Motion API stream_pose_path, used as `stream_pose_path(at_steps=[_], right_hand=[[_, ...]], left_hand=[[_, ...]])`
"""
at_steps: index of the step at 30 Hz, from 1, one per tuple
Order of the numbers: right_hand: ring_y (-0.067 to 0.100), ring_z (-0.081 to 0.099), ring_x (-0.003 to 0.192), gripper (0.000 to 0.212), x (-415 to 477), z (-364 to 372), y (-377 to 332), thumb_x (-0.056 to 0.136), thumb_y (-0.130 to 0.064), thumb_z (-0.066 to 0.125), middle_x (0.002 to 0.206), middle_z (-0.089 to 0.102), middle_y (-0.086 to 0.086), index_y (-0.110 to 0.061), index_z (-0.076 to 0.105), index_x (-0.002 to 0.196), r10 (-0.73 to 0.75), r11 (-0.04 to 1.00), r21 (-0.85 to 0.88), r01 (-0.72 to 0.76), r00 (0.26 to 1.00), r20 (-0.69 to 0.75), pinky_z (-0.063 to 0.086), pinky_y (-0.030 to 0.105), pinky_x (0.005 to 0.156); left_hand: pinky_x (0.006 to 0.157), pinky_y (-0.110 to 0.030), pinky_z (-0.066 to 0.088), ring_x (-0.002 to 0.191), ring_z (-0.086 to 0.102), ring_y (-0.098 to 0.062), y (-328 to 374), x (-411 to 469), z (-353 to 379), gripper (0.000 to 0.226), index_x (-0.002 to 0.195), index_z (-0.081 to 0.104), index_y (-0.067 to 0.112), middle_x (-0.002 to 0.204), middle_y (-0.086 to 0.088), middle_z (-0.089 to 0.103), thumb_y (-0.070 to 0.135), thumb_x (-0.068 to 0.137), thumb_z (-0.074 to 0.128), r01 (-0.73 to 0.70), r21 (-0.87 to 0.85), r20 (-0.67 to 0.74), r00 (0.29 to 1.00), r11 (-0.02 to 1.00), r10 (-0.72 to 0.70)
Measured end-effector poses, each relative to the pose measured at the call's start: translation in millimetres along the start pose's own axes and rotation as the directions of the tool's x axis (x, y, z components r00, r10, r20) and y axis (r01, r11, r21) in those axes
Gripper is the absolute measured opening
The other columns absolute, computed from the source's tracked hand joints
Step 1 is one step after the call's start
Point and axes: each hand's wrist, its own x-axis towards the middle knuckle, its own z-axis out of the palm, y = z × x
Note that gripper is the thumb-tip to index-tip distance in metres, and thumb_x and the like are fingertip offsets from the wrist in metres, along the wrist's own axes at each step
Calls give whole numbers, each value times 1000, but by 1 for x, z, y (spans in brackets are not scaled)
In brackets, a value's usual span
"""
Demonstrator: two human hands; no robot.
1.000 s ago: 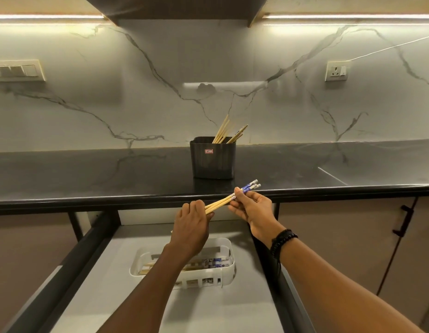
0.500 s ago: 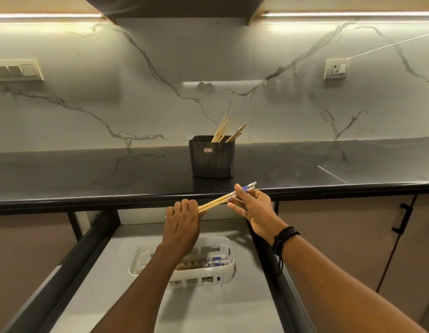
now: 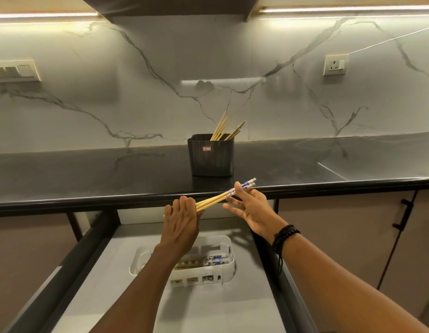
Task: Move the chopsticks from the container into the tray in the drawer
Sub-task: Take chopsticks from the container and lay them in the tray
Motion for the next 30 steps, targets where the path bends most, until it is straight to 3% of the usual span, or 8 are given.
stream_pose_path(at_steps=[8, 13, 17, 19, 21, 23, 25, 30], right_hand=[[30, 71, 101, 24, -2, 0, -3, 97, -9, 53, 114, 69, 23, 1, 54, 119, -71, 997, 36, 71, 997, -8, 63, 37, 73], [30, 70, 104, 17, -2, -3, -7, 96, -7, 54, 114, 69, 22, -4, 55, 113, -130, 976, 174, 132, 991, -19, 62, 38, 77], [32, 68, 107, 14, -1, -6, -10, 96, -6, 54, 116, 68, 21, -8, 54, 111, -135, 948, 284, 141, 990, -42, 60, 41, 81], [33, 68, 106, 17, -2, -5, -9, 96, -7, 54, 117, 68, 21, -8, 53, 113, -127, 943, 307, 128, 992, -23, 60, 41, 82], [33, 68, 107, 17, -4, -2, -8, 96, -7, 55, 118, 68, 21, -8, 53, 113, -118, 941, 321, 104, 993, 22, 61, 40, 81], [32, 68, 108, 17, -6, 3, -7, 96, -7, 55, 118, 68, 22, -7, 54, 113, -103, 942, 326, 73, 992, 74, 61, 38, 79], [31, 69, 106, 22, -7, 7, -3, 95, -7, 55, 118, 68, 23, -5, 54, 117, -96, 950, 307, 58, 989, 111, 62, 35, 76], [30, 70, 104, 28, -9, 13, 4, 95, -8, 56, 116, 69, 24, -1, 53, 122, -94, 965, 257, 54, 985, 145, 62, 33, 76]], left_hand=[[63, -29, 29, 69, 31, -15, 0, 3, -2, 26, 94, 42, 19, 86, -7, 48, 40, 96, 28, -12, 6, -21, 1000, 1000, 12], [85, -34, 31, 95, 42, -21, 11, 9, -13, 26, 109, 46, 18, 108, -5, 47, 34, 90, 53, 55, -128, -122, 990, 990, -71], [72, -24, 35, 73, 48, -12, 29, 22, -36, 24, 91, 50, 19, 83, 3, 55, 43, 94, 51, 175, -401, -65, 974, 899, -218], [63, -23, 41, 65, 55, -10, 40, 24, -47, 38, 81, 54, 19, 72, 2, 59, 53, 93, 42, 399, -636, 242, 916, 660, -321], [69, -29, 51, 78, 65, -15, 47, 28, -56, 38, 85, 60, 18, 83, -5, 69, 51, 93, 42, 655, -720, 564, 744, 228, -359], [82, -35, 56, 95, 68, -20, 46, 34, -58, 31, 100, 63, 14, 100, -8, 72, 40, 96, 47, 695, -694, 711, 619, -189, -334], [82, -38, 58, 99, 70, -24, 41, 38, -60, 28, 111, 62, 8, 106, -13, 72, 29, 95, 53, 569, -663, 744, 574, -487, -342], [74, -35, 61, 97, 70, -26, 34, 41, -67, 30, 121, 56, 0, 106, -17, 71, 14, 95, 55, 357, -592, 763, 536, -723, -361]])
